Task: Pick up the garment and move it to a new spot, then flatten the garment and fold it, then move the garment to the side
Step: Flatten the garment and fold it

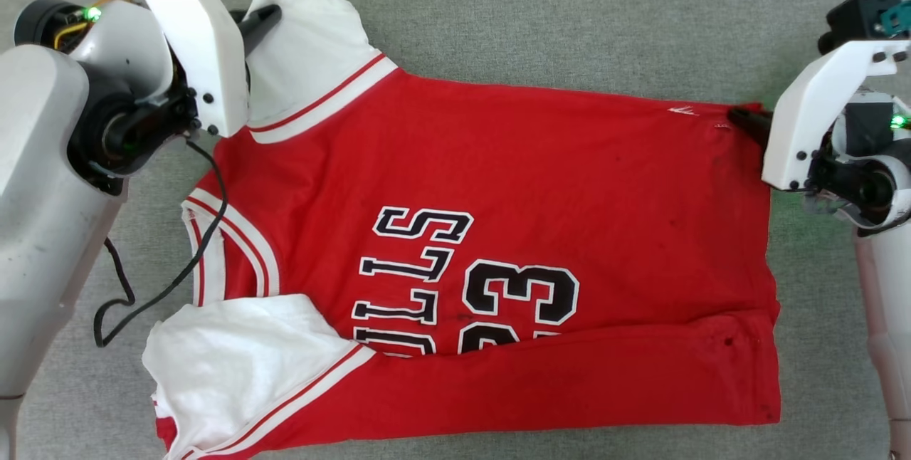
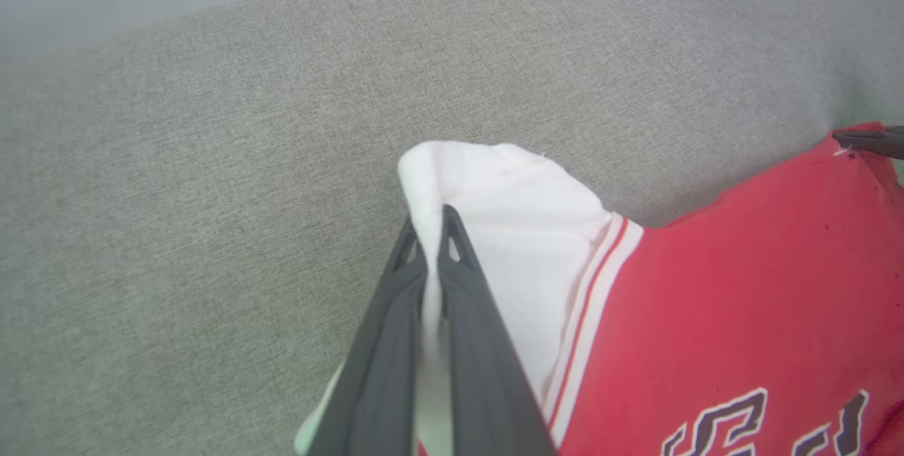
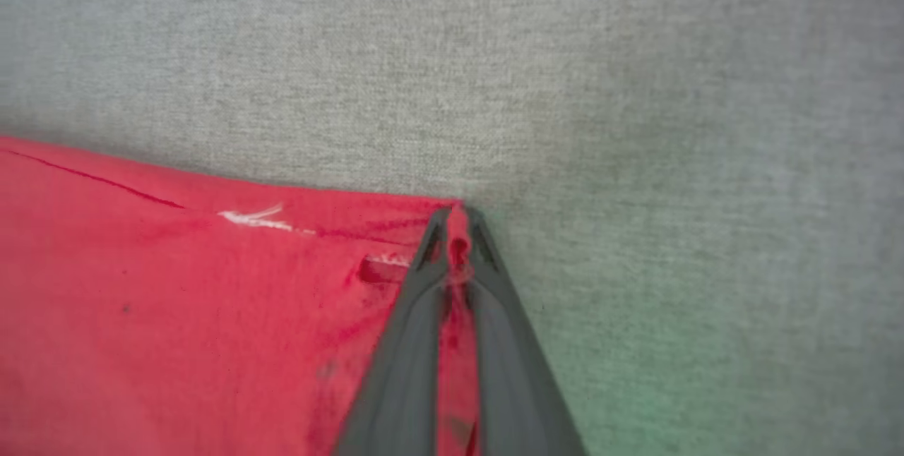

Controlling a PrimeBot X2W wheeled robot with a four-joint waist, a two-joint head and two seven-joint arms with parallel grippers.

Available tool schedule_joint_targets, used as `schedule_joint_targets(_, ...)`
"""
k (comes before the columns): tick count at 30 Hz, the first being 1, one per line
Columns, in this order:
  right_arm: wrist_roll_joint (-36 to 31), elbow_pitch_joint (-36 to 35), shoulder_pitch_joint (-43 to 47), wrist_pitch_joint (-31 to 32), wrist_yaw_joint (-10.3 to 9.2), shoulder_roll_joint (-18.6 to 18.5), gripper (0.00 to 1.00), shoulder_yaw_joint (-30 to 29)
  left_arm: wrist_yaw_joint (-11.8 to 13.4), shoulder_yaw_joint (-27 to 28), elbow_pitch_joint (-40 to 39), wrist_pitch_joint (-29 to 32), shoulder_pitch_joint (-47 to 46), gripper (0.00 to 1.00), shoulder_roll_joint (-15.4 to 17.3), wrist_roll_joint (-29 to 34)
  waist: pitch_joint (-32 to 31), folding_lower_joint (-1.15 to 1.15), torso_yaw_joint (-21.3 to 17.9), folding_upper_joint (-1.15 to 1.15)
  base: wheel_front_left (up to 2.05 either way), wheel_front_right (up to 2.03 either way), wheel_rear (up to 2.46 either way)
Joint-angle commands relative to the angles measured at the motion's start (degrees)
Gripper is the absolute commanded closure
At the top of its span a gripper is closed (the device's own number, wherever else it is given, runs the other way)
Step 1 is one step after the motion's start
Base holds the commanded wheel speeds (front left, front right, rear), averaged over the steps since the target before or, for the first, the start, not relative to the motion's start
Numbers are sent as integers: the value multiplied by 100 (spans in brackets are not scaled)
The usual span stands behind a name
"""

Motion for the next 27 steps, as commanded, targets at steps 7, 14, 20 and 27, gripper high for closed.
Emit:
schedule_joint_targets(7,-183,-455,296,-514,-2,-126,100,140,-7,155,74,-429,510,100,70,-150,-443,0,-22,0,0,0,0)
schedule_joint_targets(14,-195,-1130,1020,-850,-2,-185,100,124,194,347,-305,-982,1464,100,221,-353,-1033,0,19,0,0,0,0)
schedule_joint_targets(20,-290,-1604,2117,-1130,-3,-191,100,164,520,497,-647,-1575,2894,100,399,-608,-1696,0,66,0,0,0,0)
schedule_joint_targets(27,-222,-1806,3300,-1368,-3,-86,100,-57,961,512,-960,-1911,4540,100,397,-1062,-2138,0,127,0,0,0,0)
